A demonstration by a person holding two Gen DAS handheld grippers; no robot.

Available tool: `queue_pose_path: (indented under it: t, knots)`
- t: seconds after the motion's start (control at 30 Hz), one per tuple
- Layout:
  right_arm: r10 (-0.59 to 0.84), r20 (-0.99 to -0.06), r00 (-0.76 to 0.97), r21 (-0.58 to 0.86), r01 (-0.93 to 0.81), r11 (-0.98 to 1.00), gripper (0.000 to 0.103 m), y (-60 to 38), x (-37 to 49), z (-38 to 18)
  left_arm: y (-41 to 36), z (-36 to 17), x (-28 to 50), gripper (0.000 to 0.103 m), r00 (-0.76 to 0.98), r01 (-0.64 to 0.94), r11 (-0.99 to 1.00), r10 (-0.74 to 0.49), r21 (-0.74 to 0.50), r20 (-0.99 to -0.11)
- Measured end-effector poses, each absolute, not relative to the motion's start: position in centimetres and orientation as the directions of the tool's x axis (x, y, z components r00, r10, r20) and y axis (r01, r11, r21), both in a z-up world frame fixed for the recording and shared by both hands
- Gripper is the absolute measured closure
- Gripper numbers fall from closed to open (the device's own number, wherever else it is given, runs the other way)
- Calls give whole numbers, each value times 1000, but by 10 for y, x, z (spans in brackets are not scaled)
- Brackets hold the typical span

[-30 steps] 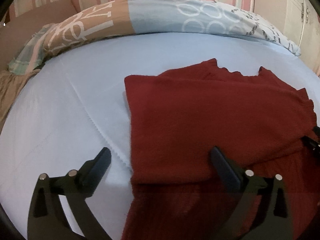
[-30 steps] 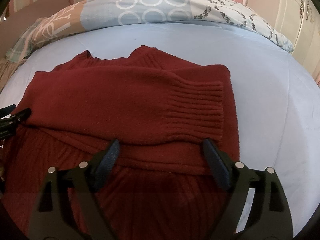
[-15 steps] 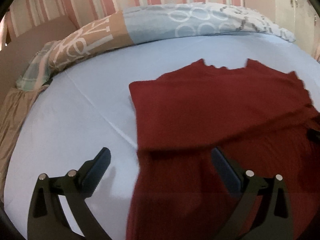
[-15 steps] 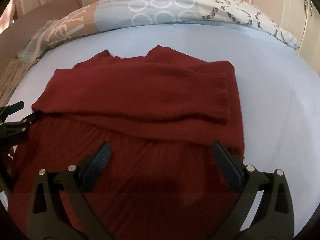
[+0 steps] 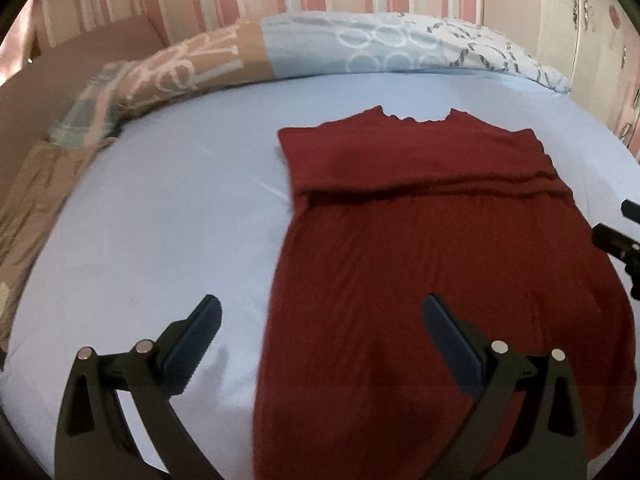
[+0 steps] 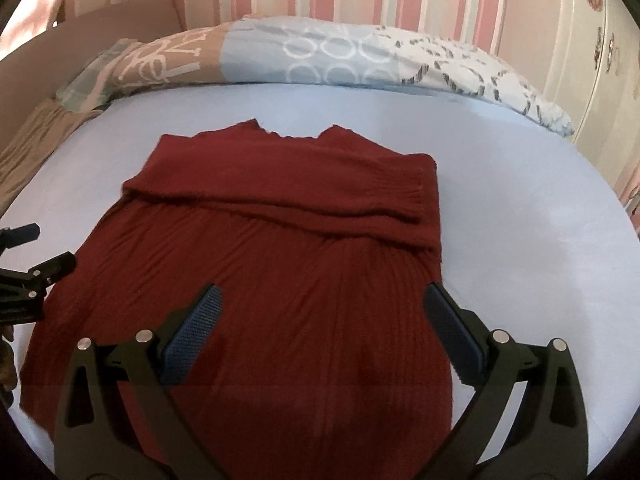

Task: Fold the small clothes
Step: 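Release the sleeve and pull both tools back from the sweater, then move the right tool to the sweater's hem corner and grasp it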

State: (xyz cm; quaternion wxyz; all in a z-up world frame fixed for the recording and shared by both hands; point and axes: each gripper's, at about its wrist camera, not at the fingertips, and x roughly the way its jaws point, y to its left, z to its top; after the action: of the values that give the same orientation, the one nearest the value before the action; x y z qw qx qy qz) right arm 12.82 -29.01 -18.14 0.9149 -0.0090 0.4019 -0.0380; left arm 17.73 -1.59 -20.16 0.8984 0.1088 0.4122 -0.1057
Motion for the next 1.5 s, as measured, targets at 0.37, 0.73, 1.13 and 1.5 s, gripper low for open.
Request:
queue_pose_path:
  t: [0.37,0.73,1.13,1.5]
  knots:
    - [-99,-714,694,-99,40,994,3,-267,33,-179,14,-207,99,2,586,247,967,-102,58,-804]
    - [-72,-799,597,-66,32,997,24,-251,-13,-224,15,-225,45,2,578,263,964,-118,48,-808]
    - [4,-818,575,62,83,995,59,-263,-18,-227,14,-214,34,2,613,273,961,-136,47,-778]
    - [71,-814,577,186,142,972,84,-282,-28,-220,10,-209,26,2,630,287,955,-135,68,-764]
